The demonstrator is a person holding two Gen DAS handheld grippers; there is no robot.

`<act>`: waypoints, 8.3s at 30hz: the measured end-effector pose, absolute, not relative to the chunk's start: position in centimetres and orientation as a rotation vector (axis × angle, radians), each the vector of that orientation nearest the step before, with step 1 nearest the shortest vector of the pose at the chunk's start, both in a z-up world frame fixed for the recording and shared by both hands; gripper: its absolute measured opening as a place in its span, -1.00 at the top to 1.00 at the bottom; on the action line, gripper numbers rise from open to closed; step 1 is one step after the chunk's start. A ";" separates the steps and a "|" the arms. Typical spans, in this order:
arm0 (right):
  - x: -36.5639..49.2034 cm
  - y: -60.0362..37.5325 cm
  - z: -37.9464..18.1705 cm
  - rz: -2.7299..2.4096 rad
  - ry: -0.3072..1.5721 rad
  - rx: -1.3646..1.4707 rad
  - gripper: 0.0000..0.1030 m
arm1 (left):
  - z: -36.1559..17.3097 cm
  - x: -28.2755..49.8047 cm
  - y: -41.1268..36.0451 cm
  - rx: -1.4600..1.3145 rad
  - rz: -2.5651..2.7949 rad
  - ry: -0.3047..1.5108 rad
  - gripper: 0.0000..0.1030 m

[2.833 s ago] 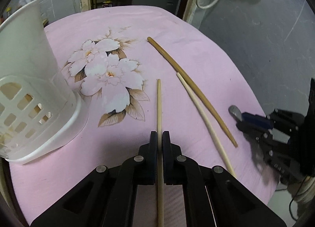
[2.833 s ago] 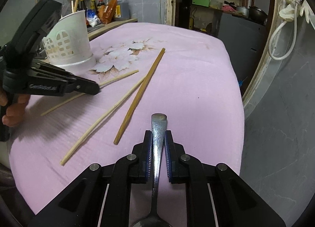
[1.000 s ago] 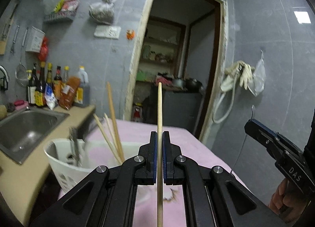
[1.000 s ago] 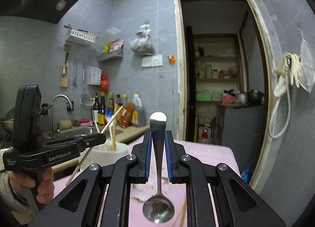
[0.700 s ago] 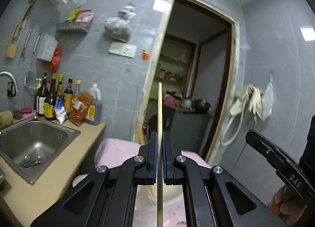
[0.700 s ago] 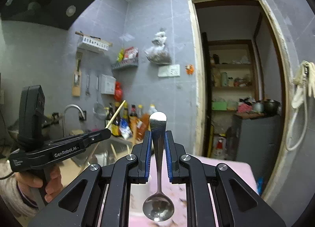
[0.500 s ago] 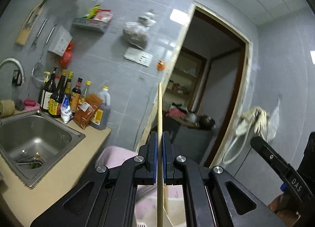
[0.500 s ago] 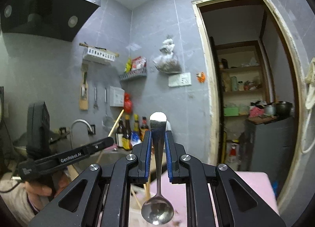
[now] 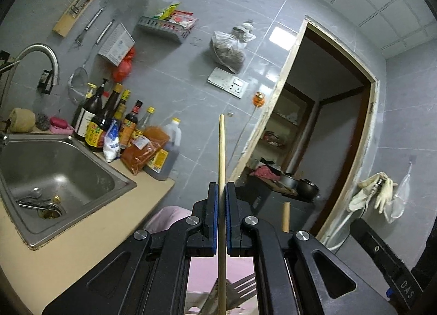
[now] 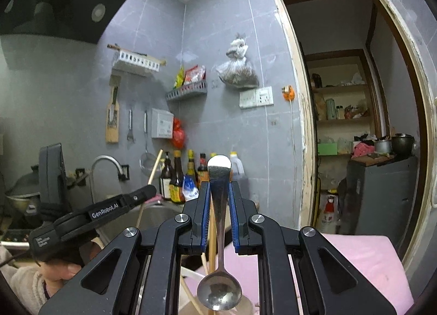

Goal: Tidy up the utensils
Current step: 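Lift the chopstick with the left tool while the right tool carries the spoon to the holder, then open the left tool over the holder while the right tool releases the spoon inside, then withdraw both open tools up and away from the white holder, then move both open tools down to the loose wooden chopsticks on the cloth, then grasp a wooden chopstick with the right tool while the left tool grasps the other, then lift both chopsticks upright and carry them over the white holder with both tools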

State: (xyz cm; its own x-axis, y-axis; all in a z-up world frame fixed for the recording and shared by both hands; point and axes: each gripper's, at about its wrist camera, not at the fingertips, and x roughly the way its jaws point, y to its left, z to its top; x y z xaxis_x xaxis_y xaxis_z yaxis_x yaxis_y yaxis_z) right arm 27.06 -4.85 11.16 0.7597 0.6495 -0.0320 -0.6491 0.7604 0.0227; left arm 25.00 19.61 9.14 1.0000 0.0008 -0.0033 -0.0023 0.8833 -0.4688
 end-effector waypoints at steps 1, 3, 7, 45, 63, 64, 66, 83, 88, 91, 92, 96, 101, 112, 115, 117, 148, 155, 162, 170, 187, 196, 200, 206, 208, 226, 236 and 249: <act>27.3 -4.8 10.8 0.706 0.051 0.010 0.79 | 8.9 25.1 19.5 -0.483 0.008 0.001 0.95; 27.5 -5.0 10.3 0.705 0.066 0.010 0.79 | 8.6 25.1 19.2 -0.470 0.030 -0.003 0.95; 27.8 -5.3 9.7 0.707 0.085 0.014 0.79 | 7.8 24.7 18.7 -0.454 0.054 -0.016 0.95; 25.8 -10.6 9.5 0.719 0.212 0.110 0.18 | 8.1 20.5 12.5 -0.235 0.000 0.245 0.16; 22.3 -21.0 10.4 0.506 0.193 0.058 -0.96 | 8.6 18.0 5.0 -0.162 -0.154 0.238 -0.69; 22.1 -21.5 10.3 0.495 0.200 0.050 -0.96 | 8.2 18.0 4.4 -0.160 -0.173 0.258 -0.69; 21.8 -22.7 9.9 0.470 0.221 0.031 -0.96 | 7.3 18.3 3.1 -0.145 -0.212 0.306 -0.69; 21.7 -27.9 3.0 0.422 0.531 -0.045 -0.96 | 0.6 21.6 -4.7 -0.025 -0.317 0.693 -0.69; 22.5 -26.7 1.0 0.466 0.637 -0.078 -0.75 | -1.0 23.2 -5.2 -0.005 -0.297 0.814 -0.69; 23.0 -25.8 0.0 0.488 0.695 -0.101 -0.53 | -1.5 23.9 -5.2 -0.012 -0.289 0.858 -0.69; 23.1 -25.5 -0.3 0.496 0.712 -0.109 -0.47 | -1.6 24.1 -5.2 -0.014 -0.285 0.864 -0.69; 23.7 -23.9 -1.5 0.533 0.776 -0.142 -0.33 | -1.8 24.7 -4.8 -0.037 -0.291 0.890 -0.69; 24.2 -22.4 -2.1 0.564 0.822 -0.185 -0.14 | -1.8 25.1 -4.5 -0.057 -0.319 0.909 -0.67; 25.2 -22.1 -2.6 0.510 0.848 -0.240 0.54 | -1.9 26.6 -6.8 -0.072 -0.432 0.964 -0.17; 25.3 -22.7 -2.6 0.497 0.848 -0.238 0.77 | -2.3 27.8 -7.8 -0.143 -0.446 1.053 -0.02; 25.2 -23.0 -2.5 0.487 0.846 -0.242 0.85 | -2.2 28.5 -8.4 -0.151 -0.461 1.068 0.04; 30.0 -20.9 -2.2 0.531 0.972 -0.310 0.57 | -1.9 27.8 -4.8 -0.105 -0.391 1.127 0.95; 33.0 -17.8 -2.8 0.555 1.018 -0.343 0.56 | -2.2 28.1 -5.4 -0.045 -0.469 1.120 0.94; 33.0 -17.9 -2.6 0.555 1.020 -0.286 0.90 | -2.3 27.7 -5.5 -0.031 -0.461 1.077 0.95; 28.4 -20.1 1.2 0.597 0.768 -0.093 0.90 | 0.2 24.8 -3.2 -0.140 -0.457 0.856 0.95; 21.2 -15.9 10.9 0.655 0.141 0.012 0.90 | 9.5 18.6 1.3 -0.151 -0.271 0.229 0.95; 22.7 -12.3 14.8 0.708 0.013 0.078 0.90 | 14.5 19.8 6.0 -0.158 -0.178 0.078 0.95; 23.8 -10.5 15.9 0.737 -0.036 0.115 0.90 | 15.8 20.5 8.6 -0.161 -0.133 0.017 0.95; 25.7 -9.1 15.8 0.792 -0.120 0.214 0.90 | 16.1 22.3 14.0 -0.274 -0.086 -0.011 0.95; 26.2 -8.9 15.4 0.793 -0.147 0.244 0.90 | 15.7 22.6 15.3 -0.299 -0.061 -0.020 0.95; 29.4 -7.9 10.9 0.676 -0.184 0.356 0.90 | 10.8 23.2 18.7 -0.443 0.097 -0.149 0.95; 29.9 -7.7 9.8 0.659 -0.158 0.356 0.90 | 9.4 23.2 18.6 -0.441 0.141 -0.158 0.95; 30.0 -6.5 8.0 0.670 -0.102 0.298 0.90 | 7.6 23.8 18.0 -0.418 0.193 -0.142 0.95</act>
State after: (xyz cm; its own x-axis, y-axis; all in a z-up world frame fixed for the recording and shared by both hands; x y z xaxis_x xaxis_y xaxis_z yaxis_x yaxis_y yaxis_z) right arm 30.02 -6.45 7.97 0.7807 0.5959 0.1880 -0.6249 0.7432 0.2392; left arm 23.75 18.03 7.56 0.9719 0.2145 0.0967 -0.1563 0.8959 -0.4158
